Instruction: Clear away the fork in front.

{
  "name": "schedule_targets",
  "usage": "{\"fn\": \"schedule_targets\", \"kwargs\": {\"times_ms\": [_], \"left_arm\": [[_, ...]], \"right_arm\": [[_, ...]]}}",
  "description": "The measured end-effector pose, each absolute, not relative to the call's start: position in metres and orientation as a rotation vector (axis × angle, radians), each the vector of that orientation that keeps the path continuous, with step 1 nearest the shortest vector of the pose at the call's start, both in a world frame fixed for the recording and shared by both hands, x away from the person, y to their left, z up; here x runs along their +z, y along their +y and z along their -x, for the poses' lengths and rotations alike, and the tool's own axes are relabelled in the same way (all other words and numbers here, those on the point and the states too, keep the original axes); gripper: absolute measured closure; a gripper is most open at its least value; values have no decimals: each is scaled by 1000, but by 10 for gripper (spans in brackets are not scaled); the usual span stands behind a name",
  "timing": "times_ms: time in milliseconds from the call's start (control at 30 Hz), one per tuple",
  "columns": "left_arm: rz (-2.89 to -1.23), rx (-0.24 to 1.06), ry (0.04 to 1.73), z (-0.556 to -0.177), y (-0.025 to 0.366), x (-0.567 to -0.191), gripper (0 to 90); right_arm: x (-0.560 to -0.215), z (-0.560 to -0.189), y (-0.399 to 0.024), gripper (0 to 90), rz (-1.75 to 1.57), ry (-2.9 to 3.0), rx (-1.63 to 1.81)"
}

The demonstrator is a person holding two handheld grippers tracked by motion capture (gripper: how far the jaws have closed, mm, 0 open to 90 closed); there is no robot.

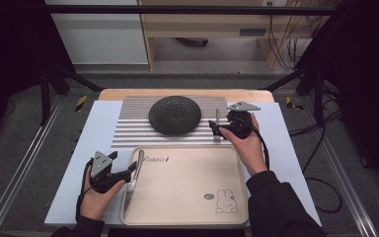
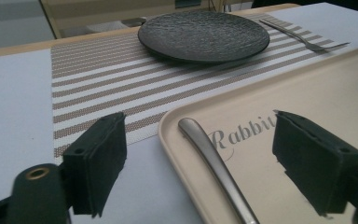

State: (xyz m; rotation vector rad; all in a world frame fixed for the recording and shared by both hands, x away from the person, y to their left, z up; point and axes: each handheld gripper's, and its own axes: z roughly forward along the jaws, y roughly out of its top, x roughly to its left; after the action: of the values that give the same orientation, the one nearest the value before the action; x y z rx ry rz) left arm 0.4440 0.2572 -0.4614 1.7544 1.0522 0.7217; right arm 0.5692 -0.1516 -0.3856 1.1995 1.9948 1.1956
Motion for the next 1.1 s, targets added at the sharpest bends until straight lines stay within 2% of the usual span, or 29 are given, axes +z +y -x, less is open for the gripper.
{"fn": "schedule_targets", "kwargs": {"times_ms": [100, 167, 333, 367, 400, 433, 600, 633, 1100], "left_arm": [[-1730, 734, 1065, -445, 261, -461, 117], [-1722, 724, 1078, -446, 263, -461, 81], [-1722, 722, 1075, -446, 262, -461, 81], [-1724, 723, 1075, -446, 262, -461, 81], [-1727, 725, 1076, -446, 262, -461, 81], [-1729, 726, 1084, -446, 263, -461, 83], [-1730, 726, 1095, -447, 264, -461, 88], [-1725, 730, 1098, -447, 265, -461, 88], [-1714, 739, 1106, -448, 267, -460, 71]], "right_arm": [[-389, -584, -146, 122, -1220, 1987, 1167], [-397, -594, -144, 175, -1258, 1965, 1178], [-411, -603, -141, 225, -1303, 1946, 1142], [-416, -605, -139, 265, -1327, 1936, 1137], [-416, -605, -139, 265, -1327, 1936, 1137], [-421, -607, -137, 320, -1335, 1928, 1117], [-429, -611, -131, 397, -1360, 1916, 1061], [-434, -613, -129, 441, -1377, 1907, 1044], [-463, -623, -129, 579, -1489, 1877, 966]]}}
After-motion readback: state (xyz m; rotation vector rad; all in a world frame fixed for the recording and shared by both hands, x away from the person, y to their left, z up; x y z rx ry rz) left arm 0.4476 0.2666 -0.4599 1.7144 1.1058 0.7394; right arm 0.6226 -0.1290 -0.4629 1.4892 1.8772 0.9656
